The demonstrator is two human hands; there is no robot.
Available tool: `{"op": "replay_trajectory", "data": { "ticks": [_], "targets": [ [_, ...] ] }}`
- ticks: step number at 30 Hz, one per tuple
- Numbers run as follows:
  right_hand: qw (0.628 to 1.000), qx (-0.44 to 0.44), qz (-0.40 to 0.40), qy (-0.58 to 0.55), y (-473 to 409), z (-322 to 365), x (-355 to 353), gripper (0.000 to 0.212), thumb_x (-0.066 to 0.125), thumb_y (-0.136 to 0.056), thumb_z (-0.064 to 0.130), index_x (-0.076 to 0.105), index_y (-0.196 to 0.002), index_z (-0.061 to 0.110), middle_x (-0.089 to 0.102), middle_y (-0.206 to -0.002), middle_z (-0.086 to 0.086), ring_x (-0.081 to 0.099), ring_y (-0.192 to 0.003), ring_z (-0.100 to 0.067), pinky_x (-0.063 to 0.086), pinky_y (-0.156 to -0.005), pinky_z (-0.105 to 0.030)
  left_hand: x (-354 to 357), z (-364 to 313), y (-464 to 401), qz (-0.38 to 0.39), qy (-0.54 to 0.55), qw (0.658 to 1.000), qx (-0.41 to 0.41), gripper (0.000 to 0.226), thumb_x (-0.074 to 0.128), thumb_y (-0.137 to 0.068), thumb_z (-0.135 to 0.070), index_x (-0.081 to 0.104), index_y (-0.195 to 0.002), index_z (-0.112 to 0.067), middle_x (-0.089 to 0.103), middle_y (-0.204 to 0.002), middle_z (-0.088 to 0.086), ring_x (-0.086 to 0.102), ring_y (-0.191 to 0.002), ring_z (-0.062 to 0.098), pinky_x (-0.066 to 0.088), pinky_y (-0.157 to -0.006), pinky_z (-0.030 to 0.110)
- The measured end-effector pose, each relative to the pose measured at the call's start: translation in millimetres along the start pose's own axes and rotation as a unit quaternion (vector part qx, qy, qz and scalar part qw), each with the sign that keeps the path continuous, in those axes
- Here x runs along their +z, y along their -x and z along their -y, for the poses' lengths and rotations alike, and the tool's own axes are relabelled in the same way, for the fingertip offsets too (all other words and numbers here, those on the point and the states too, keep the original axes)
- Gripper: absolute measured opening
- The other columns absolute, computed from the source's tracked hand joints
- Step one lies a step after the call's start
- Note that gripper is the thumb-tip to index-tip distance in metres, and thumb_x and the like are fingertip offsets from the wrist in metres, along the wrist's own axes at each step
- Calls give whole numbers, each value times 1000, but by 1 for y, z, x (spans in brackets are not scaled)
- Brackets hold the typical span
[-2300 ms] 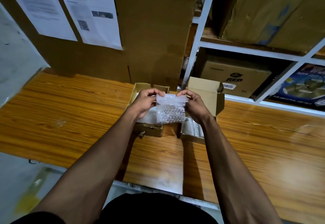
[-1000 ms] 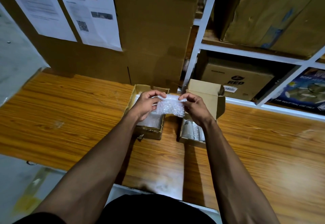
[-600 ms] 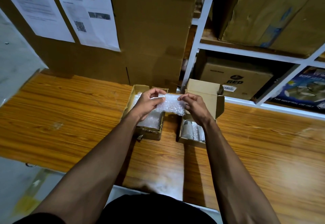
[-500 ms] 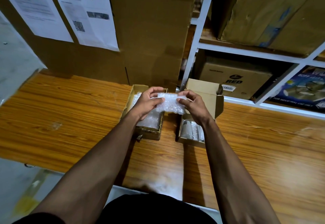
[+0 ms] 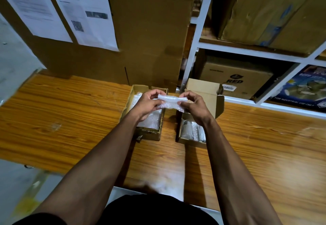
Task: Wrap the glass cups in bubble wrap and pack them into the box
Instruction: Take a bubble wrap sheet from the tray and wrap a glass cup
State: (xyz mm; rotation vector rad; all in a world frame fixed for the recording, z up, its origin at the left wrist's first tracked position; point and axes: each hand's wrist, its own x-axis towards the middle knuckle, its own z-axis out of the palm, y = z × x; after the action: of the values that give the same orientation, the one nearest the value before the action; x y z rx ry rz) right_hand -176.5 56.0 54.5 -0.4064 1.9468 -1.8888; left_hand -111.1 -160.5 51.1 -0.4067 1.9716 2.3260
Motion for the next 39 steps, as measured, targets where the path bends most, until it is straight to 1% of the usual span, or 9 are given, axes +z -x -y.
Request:
{"op": "replay_trajectory", "data": {
  "ticks": [4, 11, 14, 16, 23, 28, 31, 35, 39],
  "targets": [
    [1000, 5, -4, -3, 1, -2, -4, 24, 65, -90, -13, 71, -95, 9, 69, -100, -2, 65, -84, -13, 54, -70, -27, -1, 0, 0, 29, 63, 997, -26, 27, 47, -102, 10, 68, -113, -3, 69, -119, 16, 70, -110, 25, 61, -85, 26],
    [998, 48, 16, -45, 2, -4, -14, 31, 51, -99, -8, 75, -95, 12, 73, -101, -3, 63, -90, -19, 54, -73, -24, 5, 5, -6, 20, 34, 999, -16, 26, 72, -93, 4, 69, -118, -3, 69, -119, 13, 70, -104, 17, 61, -89, 25],
    [989, 96, 37, -110, 3, -8, -22, 15, 65, -96, 17, 72, -109, 15, 69, -116, -12, 64, -102, -30, 54, -89, -41, 10, 8, -11, 25, 31, 999, -8, 40, 73, -90, 11, 67, -126, -4, 68, -124, 16, 69, -108, 23, 60, -93, 31],
    [988, 111, 25, -104, 4, -10, -27, 28, 80, -88, 26, 71, -113, 17, 67, -121, -15, 67, -105, -33, 54, -96, -53, 16, 8, -13, 29, 30, 999, -6, 46, 74, -89, 12, 65, -129, -7, 67, -127, 17, 69, -112, 23, 60, -93, 32],
    [982, 140, -18, -127, 13, -9, -45, 39, 72, -91, -7, 62, -125, 9, 65, -115, -19, 76, -86, -26, 64, -66, -34, 58, 17, -19, -30, 120, 992, -20, 49, 73, -91, 6, 59, -136, -7, 68, -121, 16, 72, -106, 21, 63, -86, 29],
    [979, 146, -8, -140, 24, -18, -66, 36, 68, -92, -11, 61, -125, 1, 67, -119, -25, 74, -91, -28, 64, -75, -34, 98, 41, -20, -32, 165, 983, -69, 52, 71, -93, 6, 51, -140, -5, 66, -132, 20, 69, -119, 31, 63, -93, 41],
    [986, 162, 4, -38, 30, -23, -82, 34, 75, -92, 2, 63, -123, 2, 70, -121, -23, 75, -99, -29, 64, -84, -38, 116, 52, -24, -35, 132, 987, -81, 50, 71, -94, 6, 50, -138, -5, 68, -128, 19, 69, -118, 32, 64, -89, 38],
    [975, 162, -42, 145, 37, -34, -103, 23, 78, -93, 29, 72, -110, 15, 77, -101, -6, 75, -83, -18, 58, -62, -30, 131, 62, -33, -66, -1, 993, -94, 54, 78, -91, 0, 49, -136, -4, 69, -116, 16, 73, -102, 26, 65, -79, 33],
    [927, 129, -92, 340, 37, -63, -118, 14, 82, -85, 29, 70, -89, 25, 76, -91, 5, 72, -88, -14, 60, -83, -34, 136, 65, -40, -61, -231, 964, -114, 51, 84, -88, -13, 59, -133, -13, 72, -116, 9, 73, -98, 22, 64, -89, 41]
  ]
}}
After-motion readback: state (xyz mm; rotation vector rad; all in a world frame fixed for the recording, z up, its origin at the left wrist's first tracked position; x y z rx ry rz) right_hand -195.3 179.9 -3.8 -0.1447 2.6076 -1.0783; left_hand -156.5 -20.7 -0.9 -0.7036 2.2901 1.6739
